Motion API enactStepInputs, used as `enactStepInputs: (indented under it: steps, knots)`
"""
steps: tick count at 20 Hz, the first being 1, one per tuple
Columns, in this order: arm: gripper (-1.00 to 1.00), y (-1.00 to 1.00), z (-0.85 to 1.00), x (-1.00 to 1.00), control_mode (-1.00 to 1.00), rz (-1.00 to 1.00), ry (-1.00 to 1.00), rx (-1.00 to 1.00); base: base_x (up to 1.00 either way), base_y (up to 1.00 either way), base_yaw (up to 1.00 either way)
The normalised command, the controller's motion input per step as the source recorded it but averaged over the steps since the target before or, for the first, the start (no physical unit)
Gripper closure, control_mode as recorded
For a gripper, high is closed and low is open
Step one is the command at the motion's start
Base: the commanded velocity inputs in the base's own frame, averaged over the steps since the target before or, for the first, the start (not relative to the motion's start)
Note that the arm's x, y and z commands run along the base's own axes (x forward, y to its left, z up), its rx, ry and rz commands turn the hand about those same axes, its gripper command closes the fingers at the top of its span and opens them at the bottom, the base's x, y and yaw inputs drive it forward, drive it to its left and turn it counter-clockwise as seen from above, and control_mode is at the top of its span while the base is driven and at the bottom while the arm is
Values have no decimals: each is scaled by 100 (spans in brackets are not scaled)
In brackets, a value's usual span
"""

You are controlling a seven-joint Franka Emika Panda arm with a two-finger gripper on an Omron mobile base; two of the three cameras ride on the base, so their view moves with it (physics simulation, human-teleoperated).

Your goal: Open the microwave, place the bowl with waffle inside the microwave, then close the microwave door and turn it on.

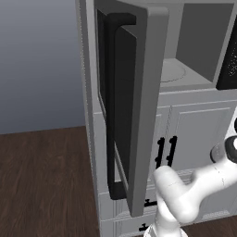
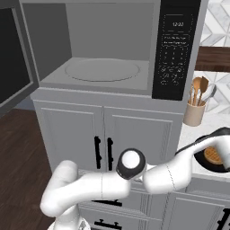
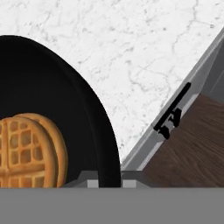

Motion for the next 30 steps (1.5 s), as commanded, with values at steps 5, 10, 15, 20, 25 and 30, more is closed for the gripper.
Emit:
enactStepInputs:
  steps: [5,10,15,20,25,30]
  knots:
    - [100,-2,79,0,-100,-11,0,0,0,0,0]
    - [100,8,8,0,-100,-11,-4,-5,0,0,0]
    - [100,29,12,-57,-100,-21,-5,-2,0,0,0]
    - [100,50,52,-98,-100,-27,0,-2,0,0,0]
    - [100,90,59,-86,-100,-23,-1,-7,0,0,0]
    - [100,100,50,-51,-100,-10,-17,-14,0,0,0]
